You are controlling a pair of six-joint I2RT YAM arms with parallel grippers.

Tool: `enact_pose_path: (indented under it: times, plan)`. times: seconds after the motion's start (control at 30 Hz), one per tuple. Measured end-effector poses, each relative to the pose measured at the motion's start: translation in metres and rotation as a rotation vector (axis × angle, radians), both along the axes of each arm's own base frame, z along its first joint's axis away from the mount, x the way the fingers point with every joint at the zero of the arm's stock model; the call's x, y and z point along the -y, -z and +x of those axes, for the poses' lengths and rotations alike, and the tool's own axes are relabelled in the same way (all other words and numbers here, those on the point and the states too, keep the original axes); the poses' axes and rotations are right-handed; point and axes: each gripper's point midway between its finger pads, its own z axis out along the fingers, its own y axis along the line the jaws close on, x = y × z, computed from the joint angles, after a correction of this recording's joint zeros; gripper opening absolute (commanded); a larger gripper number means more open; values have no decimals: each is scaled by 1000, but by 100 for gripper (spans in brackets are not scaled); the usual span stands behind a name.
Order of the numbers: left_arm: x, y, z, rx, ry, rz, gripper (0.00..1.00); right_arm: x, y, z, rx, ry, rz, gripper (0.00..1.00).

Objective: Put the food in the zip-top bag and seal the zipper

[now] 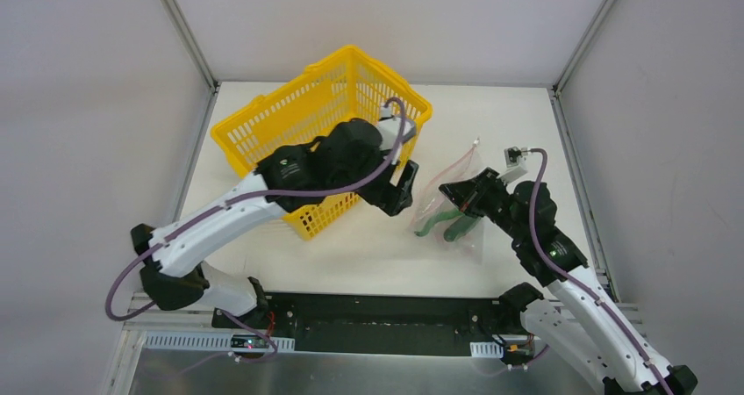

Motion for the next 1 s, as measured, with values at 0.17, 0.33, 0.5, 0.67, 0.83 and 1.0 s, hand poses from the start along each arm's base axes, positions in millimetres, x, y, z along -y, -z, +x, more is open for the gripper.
enact_pose_path:
  times: [0.17,0.33,0.5,0.67,0.83,1.0]
  plan:
    - [-65,-46,35,140,-120,-48,96,5,7,-2,-5,-3,-62,0]
    - [-134,-35,86,179,-237,103,99,6,7,-4,-4,-6,-78,0]
    - [-178,7,123,94,-220,274,96,5,7,-6,-8,-17,-76,0]
    - [-199,63,159,-31,-157,365,95,3,8,-7,-12,-29,-75,0]
    - [-197,122,177,-145,-1,437,93,3,8,-8,-12,-31,-74,0]
    - [-195,166,185,-231,143,493,89,3,8,-7,-13,-31,-75,0]
